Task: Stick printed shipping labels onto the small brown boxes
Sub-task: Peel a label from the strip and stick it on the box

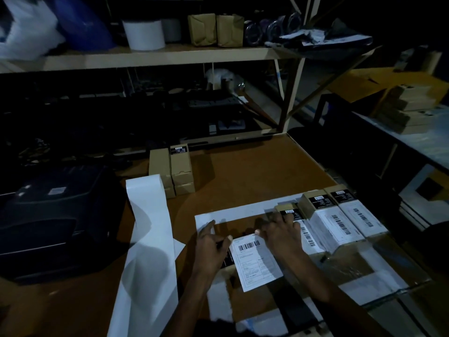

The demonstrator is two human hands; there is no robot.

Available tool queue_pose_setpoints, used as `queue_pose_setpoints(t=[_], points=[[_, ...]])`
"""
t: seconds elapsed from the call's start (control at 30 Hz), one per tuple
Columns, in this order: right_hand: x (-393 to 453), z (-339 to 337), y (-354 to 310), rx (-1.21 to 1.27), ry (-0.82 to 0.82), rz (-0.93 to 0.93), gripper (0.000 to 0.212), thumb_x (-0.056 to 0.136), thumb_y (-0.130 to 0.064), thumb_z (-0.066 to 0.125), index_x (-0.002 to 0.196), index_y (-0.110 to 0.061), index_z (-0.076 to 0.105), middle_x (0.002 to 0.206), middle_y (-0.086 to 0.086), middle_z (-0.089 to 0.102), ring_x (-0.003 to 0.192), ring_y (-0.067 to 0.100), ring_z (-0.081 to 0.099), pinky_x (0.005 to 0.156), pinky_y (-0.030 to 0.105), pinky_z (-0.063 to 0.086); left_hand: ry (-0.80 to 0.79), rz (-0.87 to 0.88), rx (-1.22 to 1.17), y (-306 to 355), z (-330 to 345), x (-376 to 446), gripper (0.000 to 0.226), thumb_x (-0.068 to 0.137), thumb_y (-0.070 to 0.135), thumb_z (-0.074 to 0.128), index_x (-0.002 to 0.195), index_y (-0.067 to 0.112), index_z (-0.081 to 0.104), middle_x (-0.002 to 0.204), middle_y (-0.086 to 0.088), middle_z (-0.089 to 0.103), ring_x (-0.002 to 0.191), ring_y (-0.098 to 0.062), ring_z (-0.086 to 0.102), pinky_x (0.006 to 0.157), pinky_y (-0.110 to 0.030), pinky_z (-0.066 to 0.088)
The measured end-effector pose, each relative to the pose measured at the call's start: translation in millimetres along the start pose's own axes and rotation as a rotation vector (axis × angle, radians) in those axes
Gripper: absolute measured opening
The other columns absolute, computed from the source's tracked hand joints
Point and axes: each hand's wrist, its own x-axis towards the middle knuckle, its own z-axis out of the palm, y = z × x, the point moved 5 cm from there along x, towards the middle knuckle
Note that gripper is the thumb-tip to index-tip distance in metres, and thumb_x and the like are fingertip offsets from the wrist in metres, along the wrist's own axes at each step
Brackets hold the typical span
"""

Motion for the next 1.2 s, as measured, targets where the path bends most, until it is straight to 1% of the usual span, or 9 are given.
queue_pose_setpoints(t=[0.13,0.27,0.43,0.5,0.63,0.77,0.87,1.0,1.2], points=[[-7,3,-3,0.094,0.130,0.017,0.028,0.098,-0.045,0.054,0.122,-0.036,0.065,0.149,0.002,0.044,0.131,0.030,0.033,0.102,0.043,0.035,0.001,-0.071,-0.050,-6,2,-1,0.033,0.093,0.036,0.067,0.064,0.020,0.074,0.119,-0.009,0.071,0.139,-0.014,0.043,0.113,-0.023,0.027],[-21,14,6,0.372,0.176,0.026,0.037,0.095,-0.024,0.062,0.131,-0.034,0.056,0.145,0.001,0.050,0.126,0.029,0.043,0.098,0.042,0.045,0.002,-0.090,-0.020,-2,-1,-3,0.036,0.092,0.041,0.067,0.066,0.017,0.073,0.088,-0.001,0.076,0.113,0.009,0.052,0.108,-0.018,0.027],[-52,24,13,0.729,0.092,-0.068,0.044,0.099,-0.007,0.057,0.137,-0.027,0.054,0.127,-0.008,0.060,0.118,0.007,0.053,0.095,0.018,0.047,0.082,0.044,0.099,-3,-5,-14,0.042,0.087,0.067,0.050,0.102,0.030,0.064,0.113,0.006,0.066,0.108,-0.015,0.059,0.091,-0.041,0.053],[-63,31,17,0.815,0.080,-0.086,0.040,0.099,-0.011,0.058,0.137,-0.024,0.056,0.126,-0.011,0.058,0.120,0.005,0.054,0.093,0.012,0.044,0.050,0.101,0.085,-3,-3,-25,0.046,0.087,0.066,0.054,0.119,0.034,0.059,0.122,0.011,0.063,0.113,-0.011,0.056,0.095,-0.040,0.052],[-70,41,24,0.926,0.100,-0.101,0.037,0.102,-0.015,0.056,0.138,-0.021,0.056,0.127,-0.015,0.061,0.118,-0.002,0.058,0.100,0.028,0.052,-0.002,0.211,0.126,-5,-2,-46,0.043,0.086,0.067,0.057,0.121,0.042,0.056,0.131,0.021,0.057,0.121,-0.004,0.051,0.104,-0.042,0.045],[-75,40,26,0.968,0.094,-0.082,0.036,0.103,-0.011,0.051,0.137,-0.021,0.054,0.124,-0.016,0.060,0.115,-0.006,0.056,0.086,0.000,0.042,-0.087,0.204,0.167,-11,-5,-52,0.055,0.081,0.057,0.068,0.133,0.046,0.052,0.149,0.022,0.043,0.141,-0.007,0.034,0.119,-0.045,0.028],[-77,39,26,0.993,0.107,-0.050,0.038,0.104,-0.010,0.048,0.140,-0.022,0.052,0.129,-0.013,0.056,0.118,-0.001,0.052,0.083,-0.005,0.036,-0.161,0.205,0.162,-12,-8,-50,0.071,0.073,0.033,0.083,0.135,0.045,0.052,0.149,0.022,0.041,0.141,-0.010,0.035,0.116,-0.046,0.033],[-80,30,25,1.044,0.136,-0.074,0.033,0.105,-0.011,0.046,0.127,-0.034,0.053,0.120,-0.029,0.053,0.109,-0.028,0.047,0.082,-0.004,0.039,-0.242,0.176,0.088,-8,-19,-46,0.068,0.073,0.029,0.086,0.128,0.050,0.053,0.142,0.025,0.047,0.133,-0.006,0.044,0.113,-0.039,0.041],[-73,25,20,1.037,0.133,-0.147,0.058,0.091,0.017,0.052,0.120,-0.031,0.068,0.124,-0.026,0.061,0.121,-0.005,0.055,0.098,0.025,0.052,-0.566,0.097,-0.156,-13,-36,-30,0.067,0.079,0.037,0.079,0.139,0.036,0.050,0.140,0.011,0.055,0.132,-0.008,0.050,0.104,-0.040,0.050]])
